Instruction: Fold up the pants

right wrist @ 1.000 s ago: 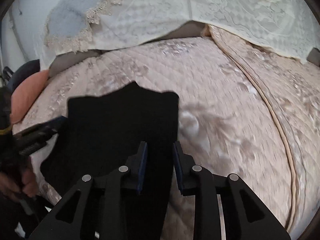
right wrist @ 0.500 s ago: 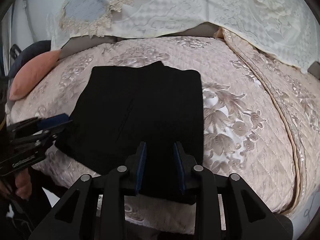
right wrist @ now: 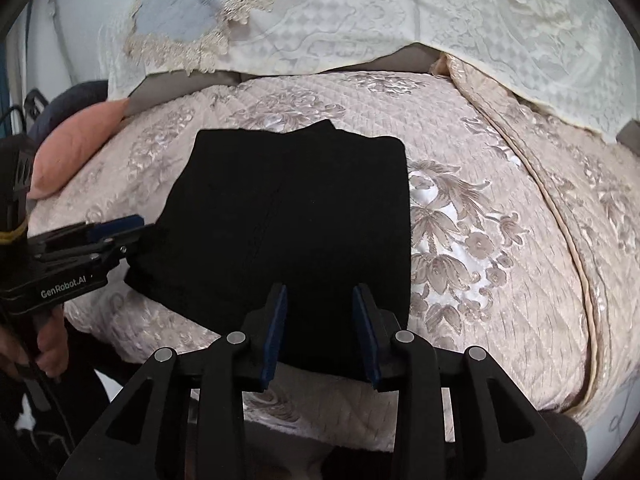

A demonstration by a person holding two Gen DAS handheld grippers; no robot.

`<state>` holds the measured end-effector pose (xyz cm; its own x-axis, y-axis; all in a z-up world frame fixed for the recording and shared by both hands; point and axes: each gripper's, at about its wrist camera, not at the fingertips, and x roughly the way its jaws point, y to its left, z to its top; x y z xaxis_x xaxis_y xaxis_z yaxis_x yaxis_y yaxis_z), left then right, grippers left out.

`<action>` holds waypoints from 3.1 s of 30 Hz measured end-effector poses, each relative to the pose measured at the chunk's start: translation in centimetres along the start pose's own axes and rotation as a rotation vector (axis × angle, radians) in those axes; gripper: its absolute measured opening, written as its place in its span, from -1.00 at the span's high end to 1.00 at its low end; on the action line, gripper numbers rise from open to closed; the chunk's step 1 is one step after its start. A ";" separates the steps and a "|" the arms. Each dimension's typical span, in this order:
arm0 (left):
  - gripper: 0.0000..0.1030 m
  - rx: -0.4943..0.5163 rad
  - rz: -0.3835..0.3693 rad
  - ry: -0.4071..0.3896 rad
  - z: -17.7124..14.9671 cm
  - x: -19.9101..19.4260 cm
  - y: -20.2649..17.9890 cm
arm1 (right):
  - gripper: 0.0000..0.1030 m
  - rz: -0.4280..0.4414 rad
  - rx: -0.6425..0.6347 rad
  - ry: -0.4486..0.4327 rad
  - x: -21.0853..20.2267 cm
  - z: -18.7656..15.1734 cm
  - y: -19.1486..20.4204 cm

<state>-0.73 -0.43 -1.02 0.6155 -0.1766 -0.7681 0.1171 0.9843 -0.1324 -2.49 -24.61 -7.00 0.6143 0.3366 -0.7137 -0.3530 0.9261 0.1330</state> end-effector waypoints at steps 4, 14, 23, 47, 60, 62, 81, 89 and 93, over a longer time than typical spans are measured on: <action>0.12 0.004 0.007 0.000 0.2 -0.9 -0.2 | 0.33 0.016 0.008 -0.020 -1.1 0.3 0.3; 0.12 -0.042 -0.031 0.003 0.6 -1.1 0.9 | 0.17 0.048 0.061 -0.042 -1.8 0.7 -0.4; 0.12 -0.135 -0.058 0.022 1.4 0.2 3.9 | 0.14 0.024 0.115 -0.042 -0.7 1.9 -2.8; 0.03 -0.109 -0.170 0.008 2.4 0.9 1.8 | 0.14 -0.016 0.122 -0.040 0.6 2.1 -3.6; -0.20 -0.084 -0.134 0.057 0.2 2.2 1.7 | 0.13 -0.048 0.066 -0.007 1.4 0.0 -2.4; -0.20 -0.111 -0.138 0.070 0.7 2.2 2.2 | 0.12 0.011 0.124 -0.006 1.3 0.5 -3.7; -0.25 -0.190 -0.199 0.045 3.1 6.2 3.0 | 0.12 0.215 0.260 0.019 5.1 3.4 -7.0; -0.16 -0.170 -0.194 0.052 2.4 5.8 2.5 | 0.11 0.265 0.266 0.023 5.2 3.0 -6.5; 0.05 -0.167 -0.213 0.065 3.1 6.2 2.3 | 0.19 0.260 0.282 0.021 6.1 3.9 -6.6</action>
<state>5.77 0.68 -4.13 0.5389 -0.3843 -0.7496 0.1051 0.9136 -0.3928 6.37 -27.97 -9.54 0.5140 0.5657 -0.6448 -0.2854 0.8217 0.4934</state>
